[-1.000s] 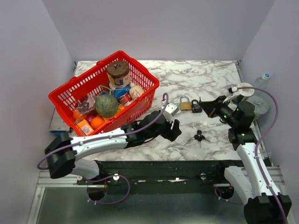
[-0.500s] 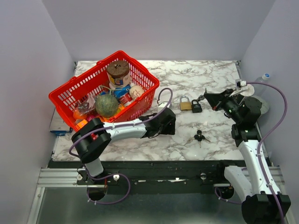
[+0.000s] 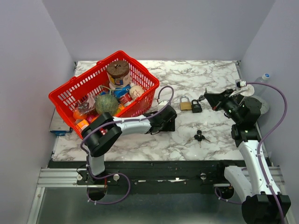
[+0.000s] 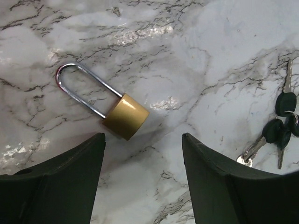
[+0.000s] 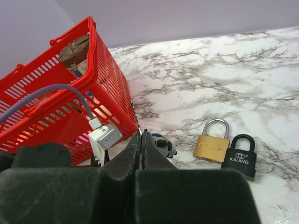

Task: Unlock with the key
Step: Pick up the lock from the center of the board.

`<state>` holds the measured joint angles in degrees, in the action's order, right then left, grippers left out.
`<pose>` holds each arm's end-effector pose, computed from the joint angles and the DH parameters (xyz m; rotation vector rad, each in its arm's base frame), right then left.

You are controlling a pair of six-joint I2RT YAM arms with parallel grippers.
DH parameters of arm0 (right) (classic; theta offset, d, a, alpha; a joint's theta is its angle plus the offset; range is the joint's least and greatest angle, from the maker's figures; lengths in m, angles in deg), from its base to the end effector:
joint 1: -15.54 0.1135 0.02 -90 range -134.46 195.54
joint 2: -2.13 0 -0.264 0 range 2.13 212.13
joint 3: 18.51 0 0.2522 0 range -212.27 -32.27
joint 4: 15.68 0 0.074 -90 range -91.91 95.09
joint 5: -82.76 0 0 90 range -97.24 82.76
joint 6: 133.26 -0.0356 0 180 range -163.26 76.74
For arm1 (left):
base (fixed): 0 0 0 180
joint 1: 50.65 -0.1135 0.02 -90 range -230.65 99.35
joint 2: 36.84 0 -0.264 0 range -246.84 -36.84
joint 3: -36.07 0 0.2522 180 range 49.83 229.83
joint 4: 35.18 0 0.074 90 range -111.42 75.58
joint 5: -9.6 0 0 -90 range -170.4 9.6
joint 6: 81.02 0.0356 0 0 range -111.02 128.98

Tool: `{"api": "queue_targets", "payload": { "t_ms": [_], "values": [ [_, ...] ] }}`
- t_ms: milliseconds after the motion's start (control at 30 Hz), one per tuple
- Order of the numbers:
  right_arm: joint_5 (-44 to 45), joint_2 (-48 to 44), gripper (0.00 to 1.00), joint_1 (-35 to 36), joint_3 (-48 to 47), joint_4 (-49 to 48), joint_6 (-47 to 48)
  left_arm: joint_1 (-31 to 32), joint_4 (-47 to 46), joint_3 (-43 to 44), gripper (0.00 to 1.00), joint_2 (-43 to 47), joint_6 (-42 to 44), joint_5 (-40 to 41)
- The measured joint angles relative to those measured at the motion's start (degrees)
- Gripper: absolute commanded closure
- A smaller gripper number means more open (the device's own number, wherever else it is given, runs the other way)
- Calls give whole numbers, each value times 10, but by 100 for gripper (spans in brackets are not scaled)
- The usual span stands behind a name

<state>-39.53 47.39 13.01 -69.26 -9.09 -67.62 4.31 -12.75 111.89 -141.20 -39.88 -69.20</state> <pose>0.1899 0.0106 0.3232 -0.0688 1.6357 0.7402 0.2213 -0.3036 0.1641 0.0466 2.5195 -0.5501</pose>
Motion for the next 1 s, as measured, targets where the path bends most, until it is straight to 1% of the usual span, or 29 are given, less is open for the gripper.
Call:
{"api": "queue_targets", "payload": {
  "t_ms": [433, 533, 767, 1000],
  "values": [
    [11, 0, 99, 0, 1, 0, 7, -9, 14, 86, 26, -65, 45, 7],
    [13, 0, 99, 1, 1, 1, 9, -10, 23, 99, 28, -73, 56, 14],
    [16, 0, 99, 1, 1, 3, 11, -10, 44, 103, 41, -75, 71, 40],
    [16, 0, 99, 1, 1, 4, 13, -10, 77, 117, 45, -82, 85, 63]
  ]
}}
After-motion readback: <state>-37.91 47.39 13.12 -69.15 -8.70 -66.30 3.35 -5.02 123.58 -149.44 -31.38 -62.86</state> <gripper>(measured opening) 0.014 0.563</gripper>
